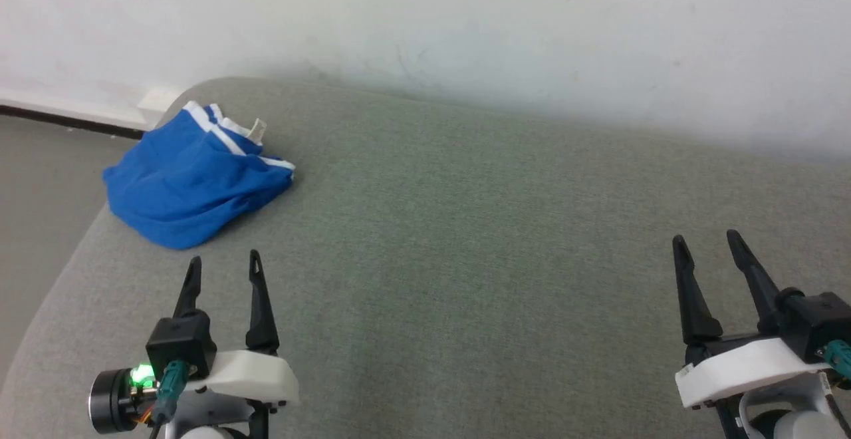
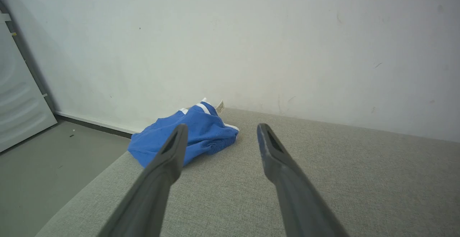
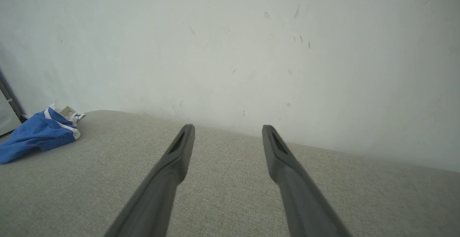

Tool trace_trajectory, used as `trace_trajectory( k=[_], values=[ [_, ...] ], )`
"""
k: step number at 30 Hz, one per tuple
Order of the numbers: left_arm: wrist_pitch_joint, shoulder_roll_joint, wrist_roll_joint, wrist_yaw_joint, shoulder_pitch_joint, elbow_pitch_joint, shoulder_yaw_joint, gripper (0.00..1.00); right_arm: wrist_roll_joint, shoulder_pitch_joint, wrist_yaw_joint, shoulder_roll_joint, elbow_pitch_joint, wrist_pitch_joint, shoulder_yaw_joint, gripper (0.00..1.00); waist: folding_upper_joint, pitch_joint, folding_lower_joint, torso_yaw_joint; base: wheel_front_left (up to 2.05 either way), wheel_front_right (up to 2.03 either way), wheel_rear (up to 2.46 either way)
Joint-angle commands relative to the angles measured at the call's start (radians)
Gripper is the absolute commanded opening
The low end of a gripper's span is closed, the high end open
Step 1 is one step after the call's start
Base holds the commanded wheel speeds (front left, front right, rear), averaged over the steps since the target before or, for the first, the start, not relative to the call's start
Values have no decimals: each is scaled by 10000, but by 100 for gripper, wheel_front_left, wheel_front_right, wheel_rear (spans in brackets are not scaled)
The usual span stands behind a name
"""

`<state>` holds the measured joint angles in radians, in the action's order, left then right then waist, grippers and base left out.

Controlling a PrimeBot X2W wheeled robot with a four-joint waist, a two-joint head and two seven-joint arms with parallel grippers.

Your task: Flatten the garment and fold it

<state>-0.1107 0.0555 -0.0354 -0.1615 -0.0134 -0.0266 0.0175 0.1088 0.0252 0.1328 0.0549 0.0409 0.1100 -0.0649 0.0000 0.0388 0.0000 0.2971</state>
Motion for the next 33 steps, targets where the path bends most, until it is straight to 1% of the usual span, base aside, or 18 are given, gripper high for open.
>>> trace_trajectory(
  k=[1,5,8,16,19,23,27,30,33],
  values=[
    [-85,-24,-32,-102,-19,-83,-20,100,101,108,-10,-22,78,96,-61,100,0,78,0,167,0,0,0],
    [-169,-26,-115,-163,90,-67,-180,100,113,101,-10,-23,150,179,-45,100,0,183,0,295,0,0,0],
    [-231,9,-202,-121,394,-18,-518,100,78,85,-11,-24,221,242,-86,100,0,343,0,329,0,0,0],
    [-398,531,-822,404,1947,1064,-1589,100,-225,-84,-12,-27,549,408,-306,100,0,1224,0,242,0,0,0],
    [-412,915,-1083,703,2762,1778,-1703,100,-358,-232,-13,-28,705,471,-432,100,0,1694,0,209,0,0,0],
    [-99,1648,-1346,1141,4080,2801,-1752,100,-541,-510,-13,-30,922,554,-519,100,0,2384,0,144,0,0,0],
    [537,2263,-1444,1450,5301,3668,-1625,100,-694,-802,-14,-31,1179,638,-511,100,0,3042,0,50,0,0,0],
    [897,2820,-1333,1561,6164,4344,-1504,100,-805,-1019,-14,-8,1370,701,-432,100,0,3500,0,-93,0,0,0],
    [1575,3153,-1474,1827,6989,5073,-1415,100,-841,-1200,-15,33,1537,763,-430,100,0,3913,0,-262,0,0,0]
  ],
)
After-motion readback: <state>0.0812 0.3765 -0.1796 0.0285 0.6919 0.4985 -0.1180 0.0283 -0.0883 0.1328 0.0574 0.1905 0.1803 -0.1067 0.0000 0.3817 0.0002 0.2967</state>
